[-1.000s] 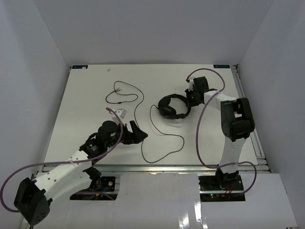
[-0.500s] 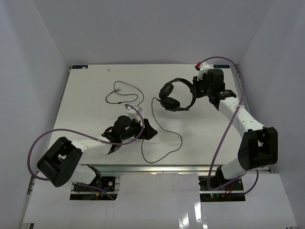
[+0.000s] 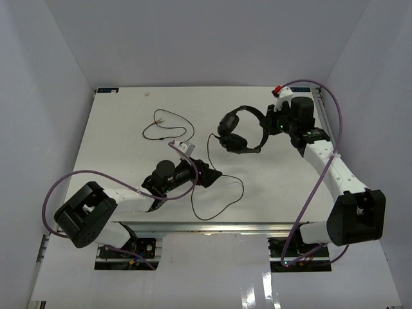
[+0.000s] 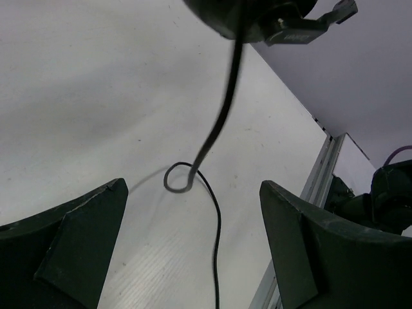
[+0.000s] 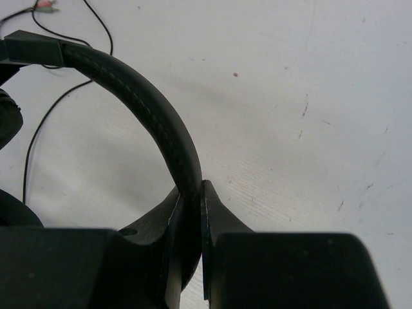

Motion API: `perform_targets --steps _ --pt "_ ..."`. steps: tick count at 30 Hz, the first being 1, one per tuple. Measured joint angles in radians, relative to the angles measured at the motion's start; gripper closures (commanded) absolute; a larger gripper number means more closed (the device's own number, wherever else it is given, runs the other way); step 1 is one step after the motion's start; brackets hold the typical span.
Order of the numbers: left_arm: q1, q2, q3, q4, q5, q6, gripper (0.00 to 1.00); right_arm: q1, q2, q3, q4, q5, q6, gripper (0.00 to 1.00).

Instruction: Wrap the headphones

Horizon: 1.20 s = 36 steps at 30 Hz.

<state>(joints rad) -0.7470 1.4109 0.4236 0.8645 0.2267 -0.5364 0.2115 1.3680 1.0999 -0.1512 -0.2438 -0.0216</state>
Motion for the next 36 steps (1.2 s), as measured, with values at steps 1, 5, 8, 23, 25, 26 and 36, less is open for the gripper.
perform_targets --steps 1,5,8,23,25,26,36 --pt "-0.001 -0.019 -0.025 0.007 0.000 0.002 0.06 -0.014 -0.013 -0.018 0.019 -0.027 0.002 0.92" --pt "-0.002 -0.052 -0.072 0.011 -0.013 0.011 0.07 -0.046 -0.028 -0.048 0.053 -0.085 0.024 0.92" --pt "-0.003 -0.047 -0.067 0.015 -0.033 0.021 0.09 -0.048 -0.029 -0.049 0.062 -0.102 0.045 0.92" --pt "-0.077 0.199 0.026 0.233 -0.080 0.014 0.45 -0.046 -0.094 -0.049 0.064 -0.039 0.124 0.92" --pt "-0.092 0.230 0.038 0.249 -0.080 0.013 0.46 -0.046 -0.098 -0.049 0.062 -0.041 0.145 0.92" --pt "-0.097 0.248 0.047 0.258 -0.080 0.012 0.45 -0.046 -0.101 -0.049 0.059 -0.043 0.156 0.92" --pt "-0.131 0.489 0.148 0.398 -0.083 -0.044 0.47 -0.047 -0.101 0.080 -0.004 -0.077 0.300 0.92"
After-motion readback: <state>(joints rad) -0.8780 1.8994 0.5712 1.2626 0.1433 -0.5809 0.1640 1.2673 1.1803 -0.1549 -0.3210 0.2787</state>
